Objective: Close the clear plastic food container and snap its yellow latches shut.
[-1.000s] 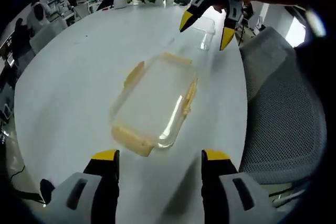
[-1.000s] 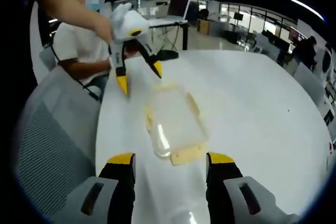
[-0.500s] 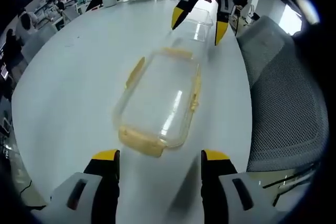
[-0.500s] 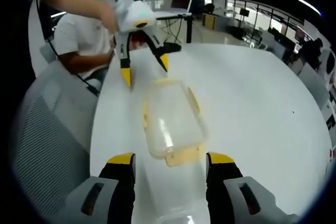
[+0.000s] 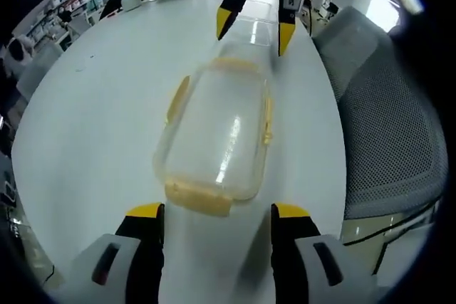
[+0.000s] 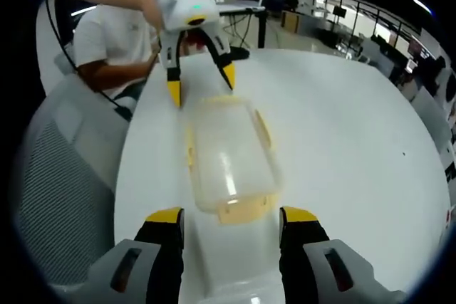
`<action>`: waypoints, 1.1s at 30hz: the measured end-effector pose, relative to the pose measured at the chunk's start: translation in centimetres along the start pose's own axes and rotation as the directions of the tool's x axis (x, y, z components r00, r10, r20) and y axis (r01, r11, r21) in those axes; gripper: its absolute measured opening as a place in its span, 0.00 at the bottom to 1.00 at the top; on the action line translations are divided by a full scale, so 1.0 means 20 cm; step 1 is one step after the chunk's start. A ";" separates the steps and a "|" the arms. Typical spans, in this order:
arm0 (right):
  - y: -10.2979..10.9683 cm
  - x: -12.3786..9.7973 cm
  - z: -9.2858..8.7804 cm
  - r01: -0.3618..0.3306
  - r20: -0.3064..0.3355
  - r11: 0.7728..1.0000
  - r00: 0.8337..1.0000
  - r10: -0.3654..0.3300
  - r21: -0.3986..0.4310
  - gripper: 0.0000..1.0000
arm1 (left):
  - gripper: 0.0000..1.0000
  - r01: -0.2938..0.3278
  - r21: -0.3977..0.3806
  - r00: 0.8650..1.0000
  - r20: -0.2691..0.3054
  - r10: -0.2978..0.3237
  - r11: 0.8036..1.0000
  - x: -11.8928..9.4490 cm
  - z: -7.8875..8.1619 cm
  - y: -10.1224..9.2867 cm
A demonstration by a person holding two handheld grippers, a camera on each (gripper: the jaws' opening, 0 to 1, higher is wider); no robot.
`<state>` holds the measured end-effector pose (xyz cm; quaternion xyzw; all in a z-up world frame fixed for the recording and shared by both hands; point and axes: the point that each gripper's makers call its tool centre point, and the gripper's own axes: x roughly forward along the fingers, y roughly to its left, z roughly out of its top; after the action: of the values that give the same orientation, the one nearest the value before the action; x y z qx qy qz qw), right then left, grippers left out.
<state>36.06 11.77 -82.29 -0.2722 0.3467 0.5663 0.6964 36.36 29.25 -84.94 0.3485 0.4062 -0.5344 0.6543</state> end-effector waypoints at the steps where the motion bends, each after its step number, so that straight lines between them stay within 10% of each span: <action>1: 0.00 0.00 0.00 -0.003 -0.005 1.000 1.000 0.003 -0.002 0.53 | 0.60 0.000 0.008 1.000 -0.004 0.000 1.000 0.00 0.00 0.01; 33: -0.04 0.14 -0.07 -0.075 -0.160 0.992 0.985 0.059 -0.101 0.49 | 0.56 0.075 0.153 0.994 -0.092 -0.061 0.985 0.05 -0.02 0.03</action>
<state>37.02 12.18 -85.45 -0.3408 0.3784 0.5840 0.6321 37.03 29.27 -86.05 0.4075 0.4028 -0.5709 0.5880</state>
